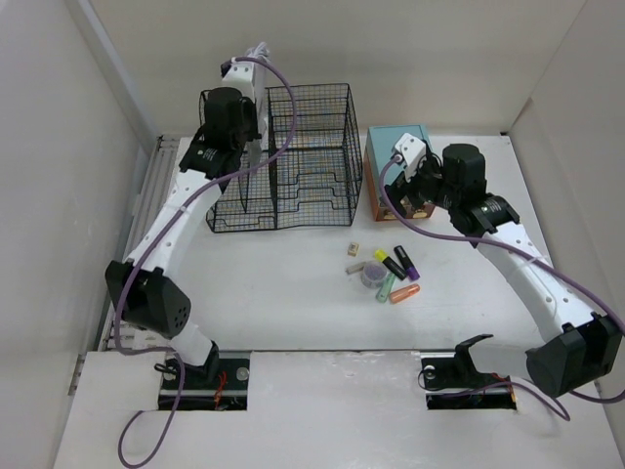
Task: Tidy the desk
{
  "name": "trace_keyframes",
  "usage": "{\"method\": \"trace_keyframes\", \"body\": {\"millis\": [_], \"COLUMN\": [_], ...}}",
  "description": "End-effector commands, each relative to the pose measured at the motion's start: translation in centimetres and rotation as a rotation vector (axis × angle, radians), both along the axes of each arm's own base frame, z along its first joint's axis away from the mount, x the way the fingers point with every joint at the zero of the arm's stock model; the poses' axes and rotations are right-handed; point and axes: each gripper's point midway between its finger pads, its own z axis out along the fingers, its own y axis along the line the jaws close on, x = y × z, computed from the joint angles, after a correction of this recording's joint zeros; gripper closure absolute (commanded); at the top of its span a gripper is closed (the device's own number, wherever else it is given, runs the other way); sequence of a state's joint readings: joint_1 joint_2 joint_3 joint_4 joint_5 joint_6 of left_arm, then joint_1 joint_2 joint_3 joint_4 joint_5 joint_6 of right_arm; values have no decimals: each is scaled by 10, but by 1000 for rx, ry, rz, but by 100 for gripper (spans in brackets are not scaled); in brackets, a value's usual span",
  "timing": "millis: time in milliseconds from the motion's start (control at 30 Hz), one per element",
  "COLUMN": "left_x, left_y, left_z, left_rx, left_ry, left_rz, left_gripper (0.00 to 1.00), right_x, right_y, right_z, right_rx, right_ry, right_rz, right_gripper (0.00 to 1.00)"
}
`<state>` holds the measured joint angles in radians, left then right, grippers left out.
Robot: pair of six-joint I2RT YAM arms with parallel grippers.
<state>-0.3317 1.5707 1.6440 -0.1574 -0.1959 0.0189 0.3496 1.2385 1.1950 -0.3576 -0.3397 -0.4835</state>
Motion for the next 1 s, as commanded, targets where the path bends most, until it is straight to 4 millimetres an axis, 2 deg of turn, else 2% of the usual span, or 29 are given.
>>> {"method": "trace_keyframes", "body": {"millis": [0,33,200,300,333,433,467,700,800,967], "left_x": [18,21,35,44,45,47,48,50,49,50], "left_y": [3,7,5,7,6,7,8,14,16,18], "left_z": [49,52,34,13,2,-16,-31,-72,-81,-84], "left_rx": [-56,-44,-20,-11,-16,-17,-17,-32,-40,-61], "left_ry": [-190,-197,-159,-137,-124,-106,-82,-44,-44,-43], "left_rz": [21,47,55,64,65,75,89,141,152,155], "left_gripper": [100,100,100,100,100,100,100,100,100,100], "right_x": [5,7,6,6,6,6,6,6,5,6], "right_y": [-1,-1,-1,-1,-1,-1,-1,-1,-2,-7], "right_z": [13,9,7,7,7,7,7,7,3,2], "right_rx": [18,15,6,6,6,6,6,6,10,14], "right_ry": [-49,-40,-37,-37,-37,-37,-37,-37,-26,-15], "right_rz": [5,5,8,8,8,8,8,8,18,15], "right_gripper": [0,0,0,0,0,0,0,0,0,0]}}
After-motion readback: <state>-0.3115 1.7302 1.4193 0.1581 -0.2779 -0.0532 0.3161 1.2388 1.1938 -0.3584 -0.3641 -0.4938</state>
